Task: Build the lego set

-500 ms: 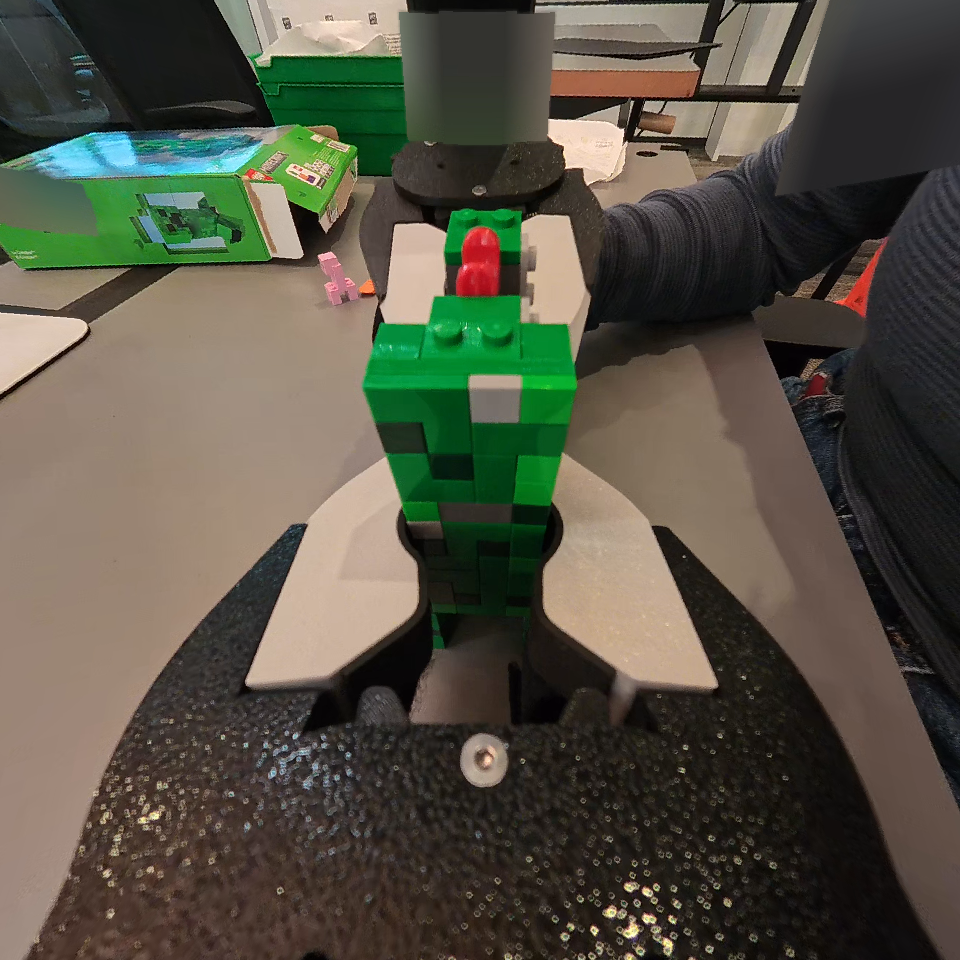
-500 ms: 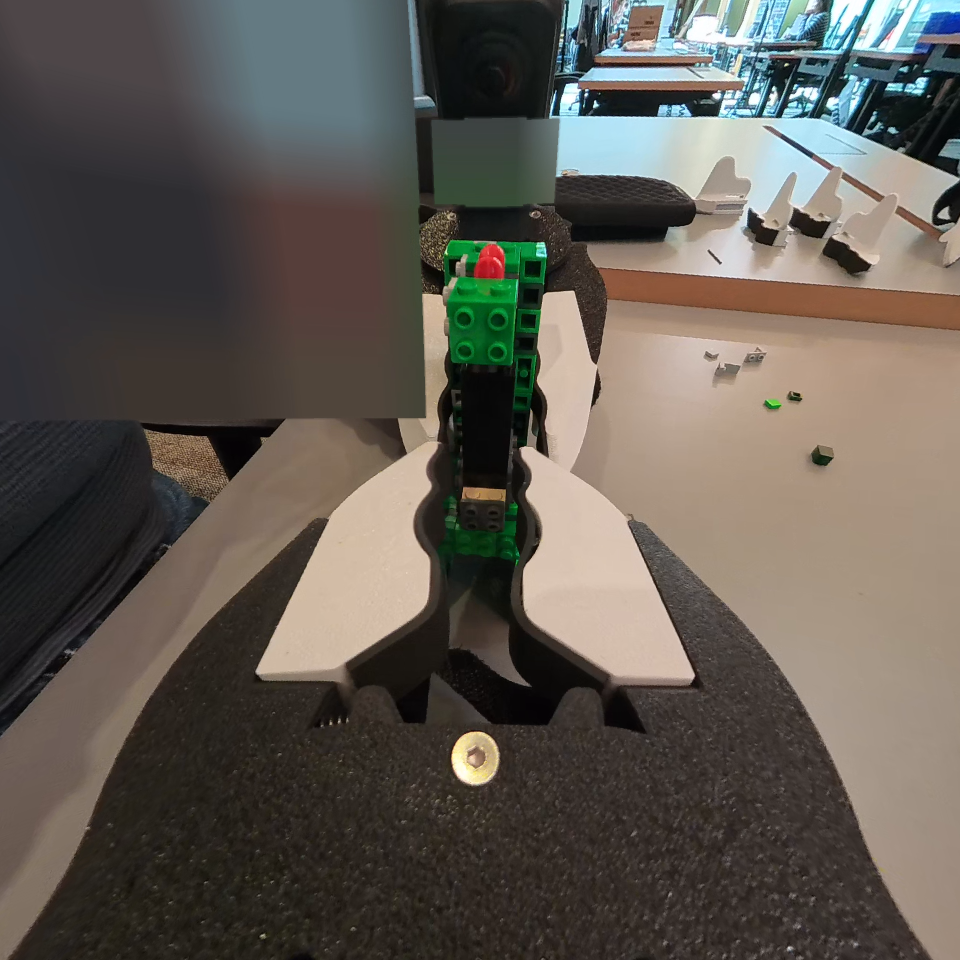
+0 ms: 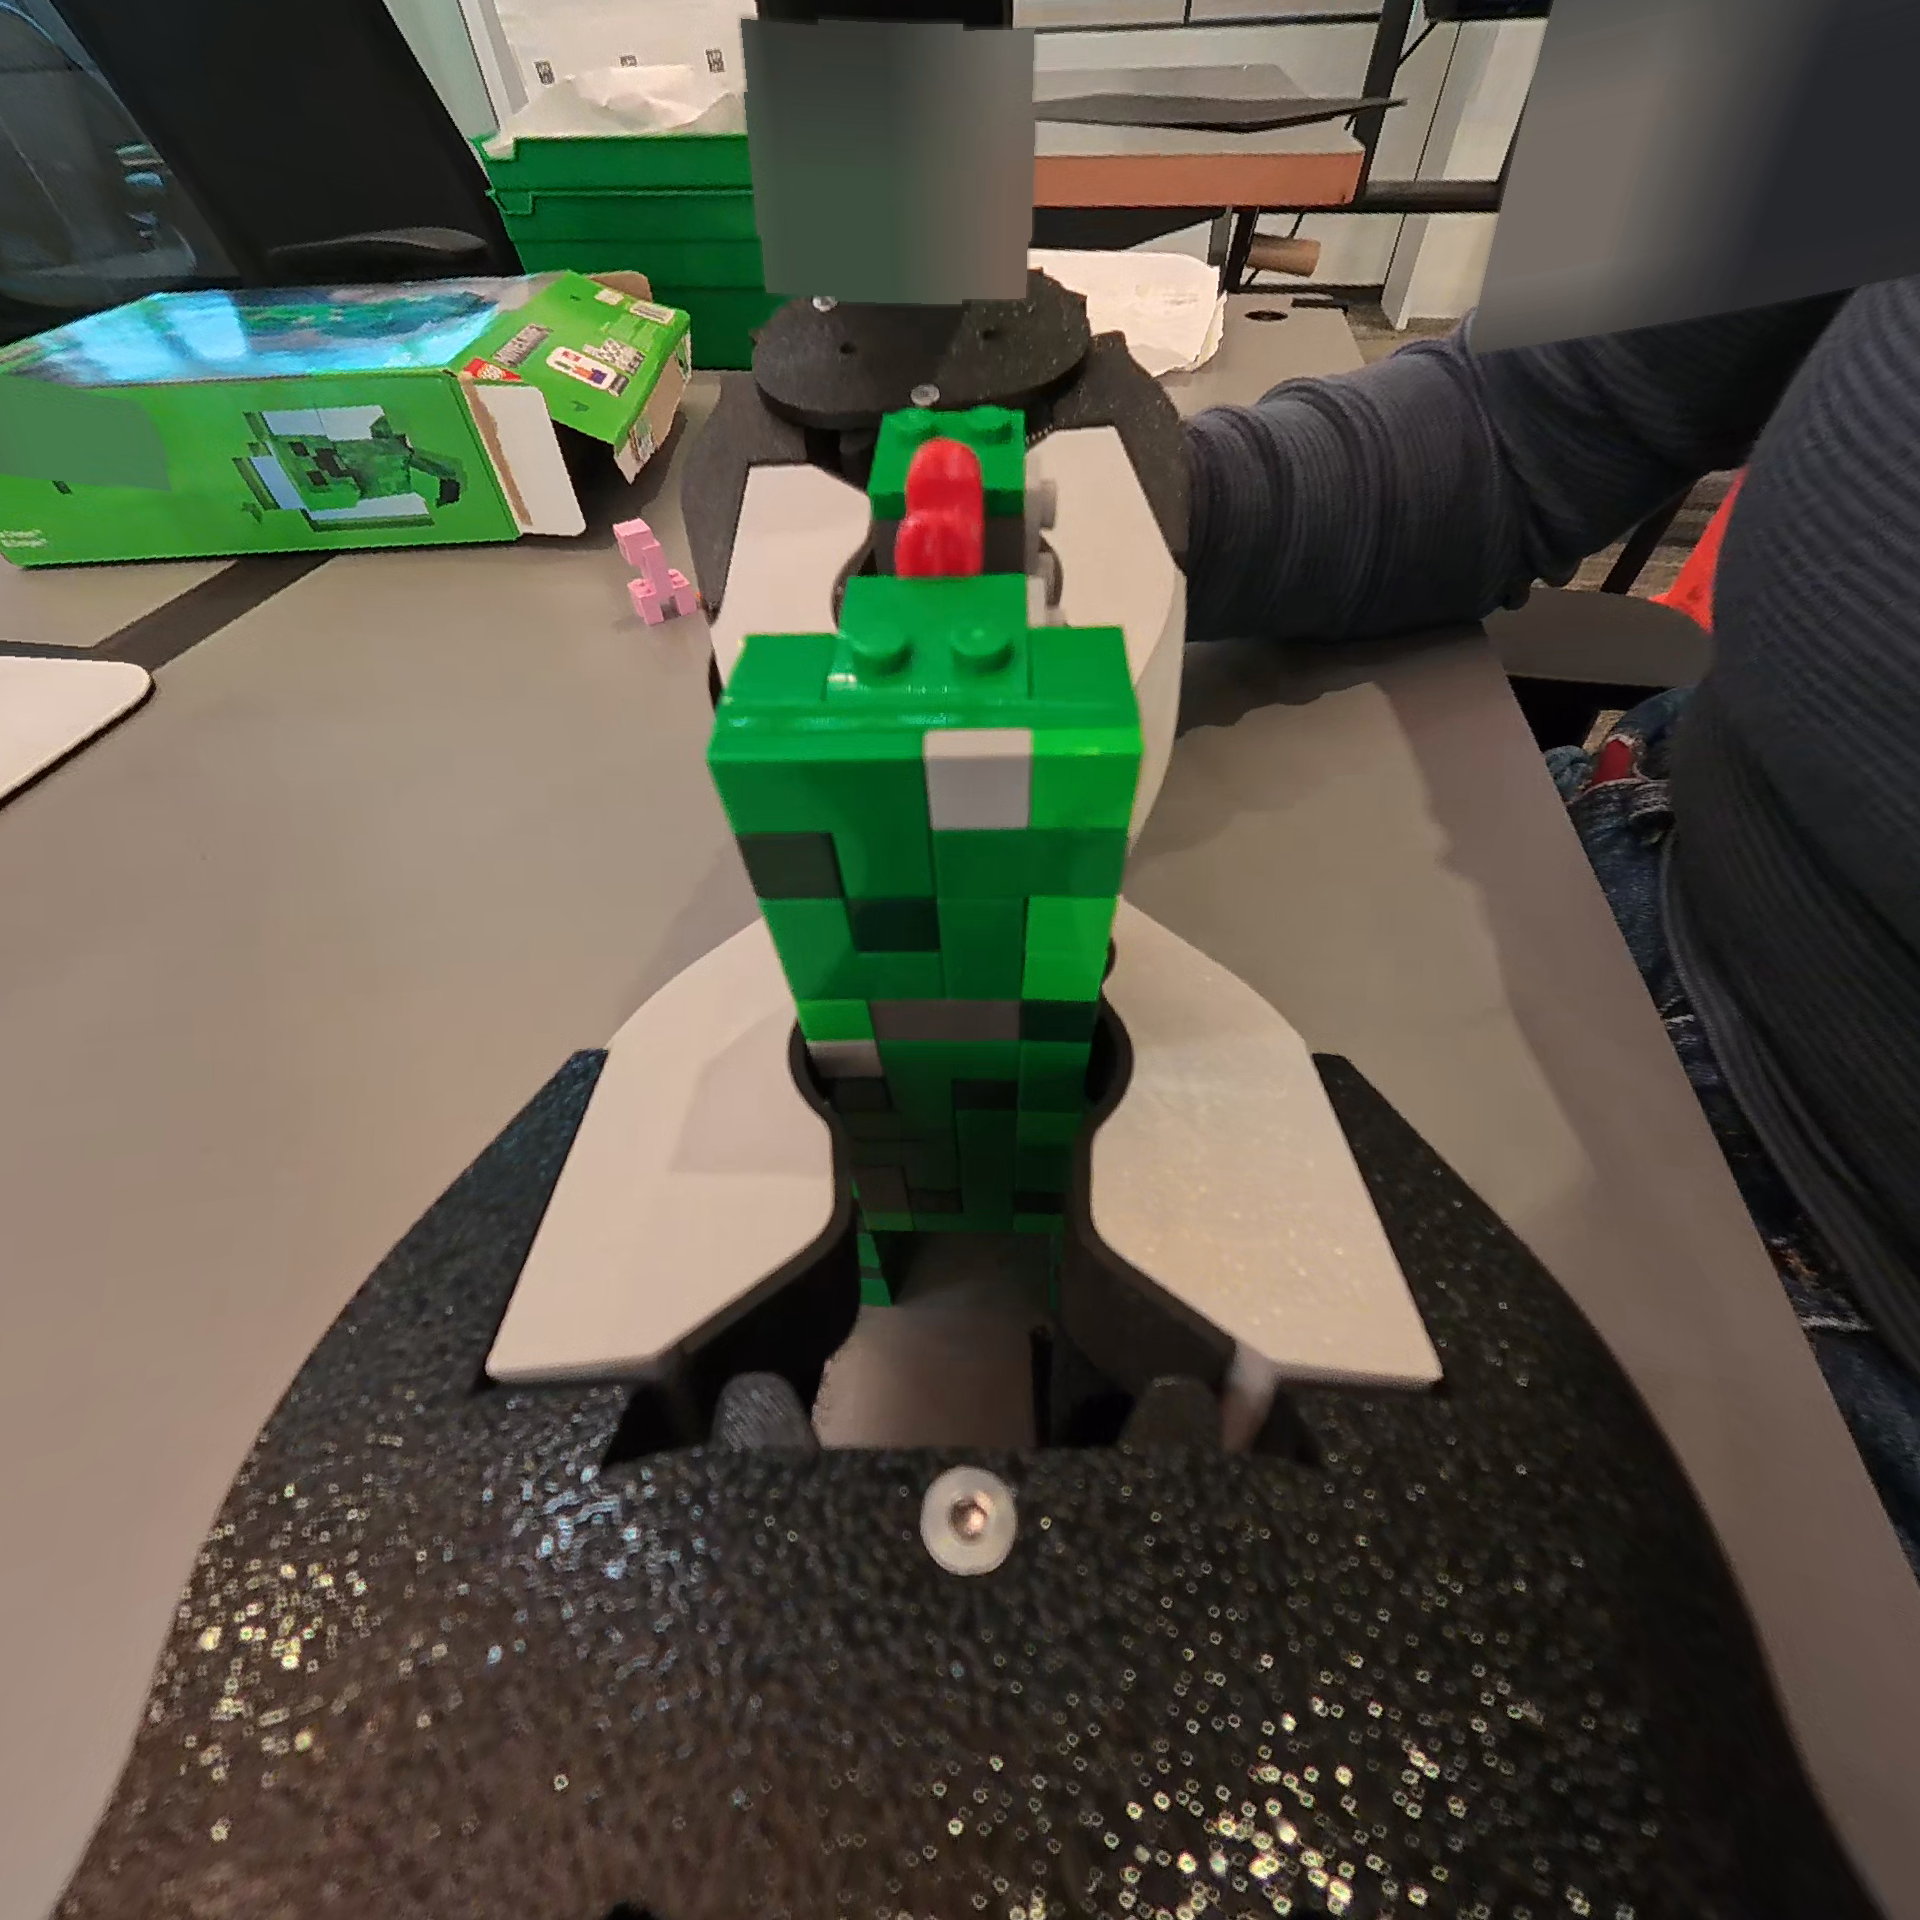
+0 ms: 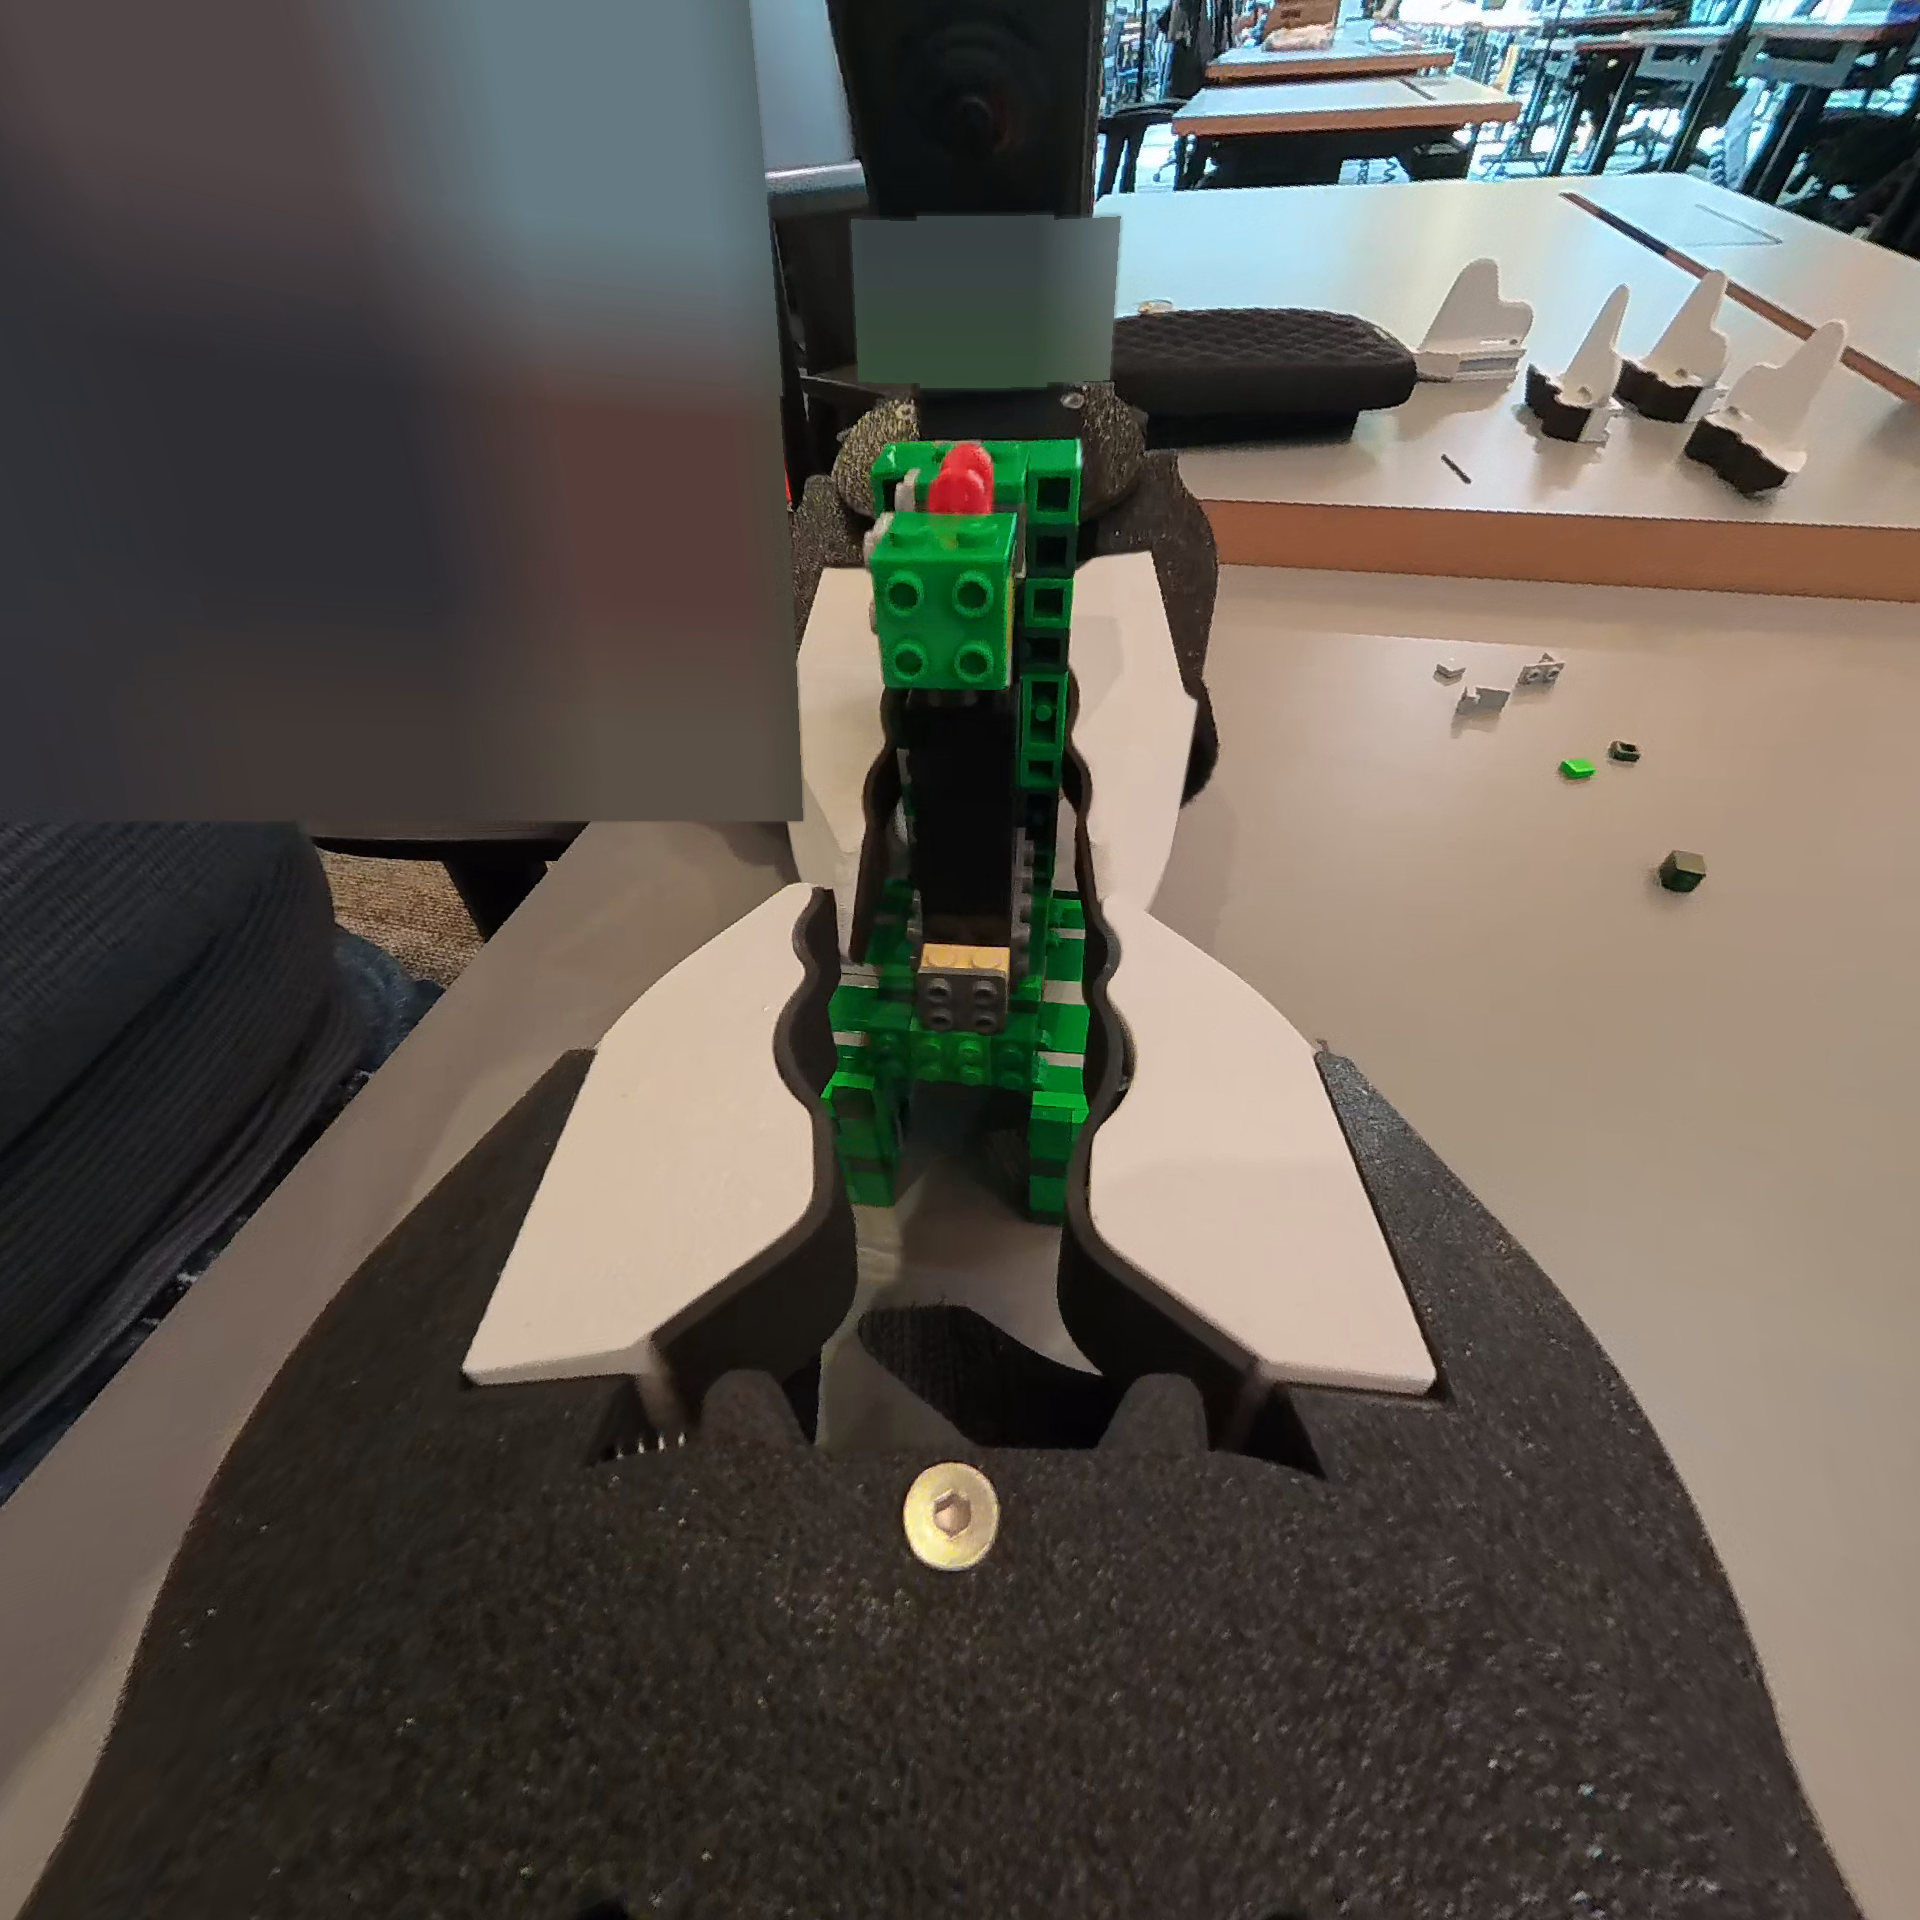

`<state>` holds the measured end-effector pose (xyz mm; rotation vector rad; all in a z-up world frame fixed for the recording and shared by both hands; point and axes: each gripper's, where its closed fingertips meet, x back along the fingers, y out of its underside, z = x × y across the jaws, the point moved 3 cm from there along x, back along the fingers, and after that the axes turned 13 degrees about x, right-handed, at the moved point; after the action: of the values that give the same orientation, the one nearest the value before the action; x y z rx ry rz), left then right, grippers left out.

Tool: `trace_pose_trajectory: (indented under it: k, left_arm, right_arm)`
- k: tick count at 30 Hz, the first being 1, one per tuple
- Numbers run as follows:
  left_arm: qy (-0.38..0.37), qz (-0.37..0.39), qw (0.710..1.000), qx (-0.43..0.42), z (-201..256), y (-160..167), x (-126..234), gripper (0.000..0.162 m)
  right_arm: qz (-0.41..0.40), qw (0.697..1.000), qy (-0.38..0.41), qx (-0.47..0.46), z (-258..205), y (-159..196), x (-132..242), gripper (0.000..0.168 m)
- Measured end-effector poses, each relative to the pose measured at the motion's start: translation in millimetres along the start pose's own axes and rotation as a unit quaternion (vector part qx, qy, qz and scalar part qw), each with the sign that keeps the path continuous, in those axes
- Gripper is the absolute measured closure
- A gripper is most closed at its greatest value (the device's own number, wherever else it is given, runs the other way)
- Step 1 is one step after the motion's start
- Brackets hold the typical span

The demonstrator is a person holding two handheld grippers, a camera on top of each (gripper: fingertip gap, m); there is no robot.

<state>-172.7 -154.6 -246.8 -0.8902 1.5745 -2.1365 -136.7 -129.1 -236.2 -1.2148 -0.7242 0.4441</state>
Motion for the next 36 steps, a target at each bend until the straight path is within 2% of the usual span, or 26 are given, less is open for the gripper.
trace_pose_trajectory:
  k: [7, 13, 17, 20, 24, 28, 31, 36]
  left_arm:
    - [0.004, -0.007, 1.000, 0.004, 1, 2, -3, 0.113]
    - [0.001, -0.001, 1.000, 0.006, 1, 0, 1, 0.099]
    - [-0.003, 0.005, 1.000, 0.012, 2, -2, 8, 0.083]
    - [-0.019, 0.031, 0.999, 0.007, 8, -5, 27, 0.078]
    - [-0.082, 0.056, 0.995, 0.023, 13, 9, 60, 0.104]
    - [-0.141, 0.020, 0.986, 0.085, 0, 34, 66, 0.127]
    - [-0.147, -0.032, 0.984, 0.097, -8, 43, 60, 0.147]
    - [-0.112, -0.077, 0.986, 0.098, -6, 50, 49, 0.162]
  right_arm:
    - [0.000, 1.000, 0.000, -0.001, 0, 1, -1, 0.123]
    - [-0.006, 1.000, 0.002, -0.006, 1, 4, 0, 0.118]
    - [-0.016, 1.000, 0.015, -0.014, 1, 9, 4, 0.106]
    - [-0.021, 0.999, 0.031, -0.024, -1, 10, 12, 0.095]
    - [-0.021, 0.998, 0.052, -0.035, -12, 15, 27, 0.093]
    - [-0.007, 0.995, 0.082, -0.054, -25, 19, 43, 0.101]
    - [0.011, 0.992, 0.117, -0.052, -35, 19, 53, 0.108]
    - [0.015, 0.987, 0.148, -0.054, -51, 13, 68, 0.114]
